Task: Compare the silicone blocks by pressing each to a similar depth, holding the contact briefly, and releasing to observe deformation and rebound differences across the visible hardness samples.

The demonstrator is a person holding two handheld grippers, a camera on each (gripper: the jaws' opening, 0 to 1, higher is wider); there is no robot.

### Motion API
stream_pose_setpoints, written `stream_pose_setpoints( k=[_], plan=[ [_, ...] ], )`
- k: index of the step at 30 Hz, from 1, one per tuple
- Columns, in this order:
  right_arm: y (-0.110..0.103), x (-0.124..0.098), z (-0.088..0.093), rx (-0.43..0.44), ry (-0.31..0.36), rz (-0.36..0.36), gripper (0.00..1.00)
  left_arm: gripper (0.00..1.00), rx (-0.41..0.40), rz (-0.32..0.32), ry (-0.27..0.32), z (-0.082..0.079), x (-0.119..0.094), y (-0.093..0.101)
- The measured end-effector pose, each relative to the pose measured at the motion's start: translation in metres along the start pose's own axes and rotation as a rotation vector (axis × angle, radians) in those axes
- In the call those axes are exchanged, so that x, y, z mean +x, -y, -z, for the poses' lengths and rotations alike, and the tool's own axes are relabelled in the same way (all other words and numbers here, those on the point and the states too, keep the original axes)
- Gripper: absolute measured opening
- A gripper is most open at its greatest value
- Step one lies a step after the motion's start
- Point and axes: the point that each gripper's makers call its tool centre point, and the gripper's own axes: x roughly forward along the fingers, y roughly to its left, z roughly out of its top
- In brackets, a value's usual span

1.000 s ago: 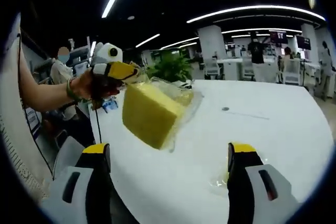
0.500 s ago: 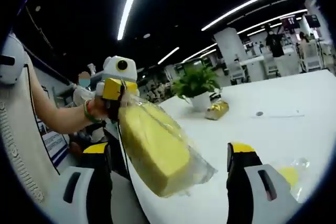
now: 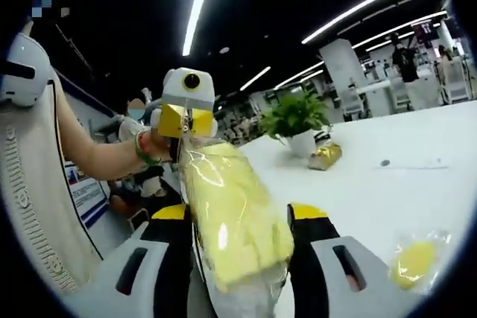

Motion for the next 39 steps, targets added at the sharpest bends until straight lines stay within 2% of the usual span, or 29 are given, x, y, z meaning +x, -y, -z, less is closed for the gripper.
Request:
stream_pose_setpoints(
  k=[6,16,24,28,29,31,32,34,39],
  plan=[
    [-0.001,-0.003,-0.005,-0.113,-0.024,0.032,0.3,0.0,0.013,-0.024,-0.003,-0.003,-0.002,-0.009],
    [0.009,-0.004,-0.005,-0.218,-0.075,0.101,0.23,0.0,0.031,-0.053,-0.008,-0.001,-0.003,-0.016],
    [0.016,-0.002,-0.009,-0.369,-0.079,0.16,0.16,0.0,0.045,-0.077,0.009,-0.005,-0.005,-0.02],
    [0.017,-0.003,-0.008,-0.382,-0.091,0.17,0.13,0.0,0.053,-0.089,0.001,-0.003,-0.005,-0.021],
    [0.016,-0.002,-0.007,-0.362,-0.099,0.162,0.13,0.0,0.051,-0.09,0.0,-0.002,-0.005,-0.022],
    [0.021,-0.003,-0.009,-0.4,-0.097,0.203,0.12,0.0,0.053,-0.099,0.006,-0.003,-0.006,-0.023],
    [0.017,-0.002,-0.005,-0.345,-0.114,0.184,0.12,0.0,0.05,-0.103,0.002,-0.002,-0.006,-0.024],
    [0.018,-0.001,-0.008,-0.398,-0.1,0.196,0.12,0.0,0.046,-0.104,0.008,-0.003,-0.006,-0.024],
    [0.018,-0.001,-0.006,-0.392,-0.107,0.19,0.1,0.0,0.051,-0.106,0.001,-0.001,-0.007,-0.023]
  ],
)
